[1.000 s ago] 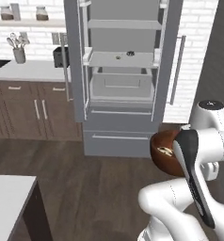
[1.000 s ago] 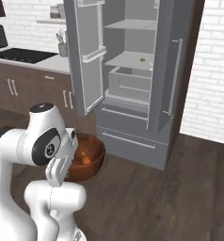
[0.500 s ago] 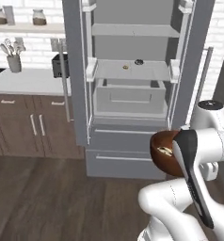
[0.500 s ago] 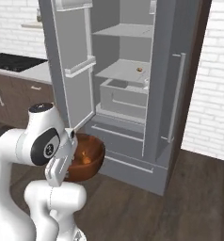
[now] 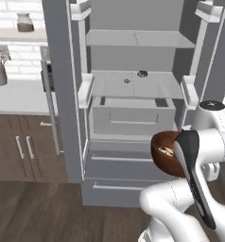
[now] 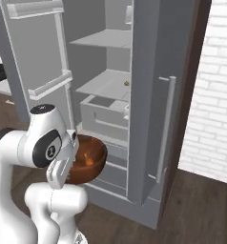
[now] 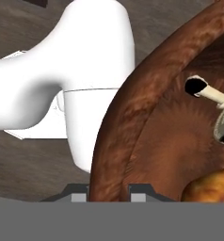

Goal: Pick the chicken drumstick and mushroom from their plates and place them in the bowl. Then put the bowl in the fridge.

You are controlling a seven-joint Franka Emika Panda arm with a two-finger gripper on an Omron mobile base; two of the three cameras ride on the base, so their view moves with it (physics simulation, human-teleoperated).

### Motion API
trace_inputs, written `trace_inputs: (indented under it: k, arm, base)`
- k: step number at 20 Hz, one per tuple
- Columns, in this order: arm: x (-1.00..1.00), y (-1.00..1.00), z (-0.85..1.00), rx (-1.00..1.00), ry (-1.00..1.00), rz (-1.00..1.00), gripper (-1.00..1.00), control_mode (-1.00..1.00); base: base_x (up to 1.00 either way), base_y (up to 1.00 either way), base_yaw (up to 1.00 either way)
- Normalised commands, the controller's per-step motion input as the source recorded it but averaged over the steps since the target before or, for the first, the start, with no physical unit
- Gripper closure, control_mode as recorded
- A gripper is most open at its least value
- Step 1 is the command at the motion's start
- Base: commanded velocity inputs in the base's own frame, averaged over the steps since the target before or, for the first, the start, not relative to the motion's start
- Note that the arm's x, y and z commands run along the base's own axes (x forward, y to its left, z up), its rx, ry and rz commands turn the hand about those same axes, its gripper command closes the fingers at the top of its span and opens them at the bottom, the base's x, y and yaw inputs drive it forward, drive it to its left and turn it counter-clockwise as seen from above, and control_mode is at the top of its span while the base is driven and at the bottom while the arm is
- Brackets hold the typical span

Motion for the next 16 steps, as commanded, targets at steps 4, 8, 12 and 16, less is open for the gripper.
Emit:
trace_inputs:
  k: [4, 8, 12, 16]
  arm:
    - [0.00, 0.00, 0.00, 0.00, 0.00, 0.00, 1.00, 1.00]
    - [0.00, 0.00, 0.00, 0.00, 0.00, 0.00, 1.00, 1.00]
    - [0.00, 0.00, 0.00, 0.00, 0.00, 0.00, 1.00, 1.00]
    - [0.00, 0.00, 0.00, 0.00, 0.00, 0.00, 1.00, 1.00]
  base:
    - [0.32, 0.08, -0.10]
    - [0.21, 0.13, -0.14]
    - [0.35, 0.52, -0.21]
    - [0.65, 0.34, -0.07]
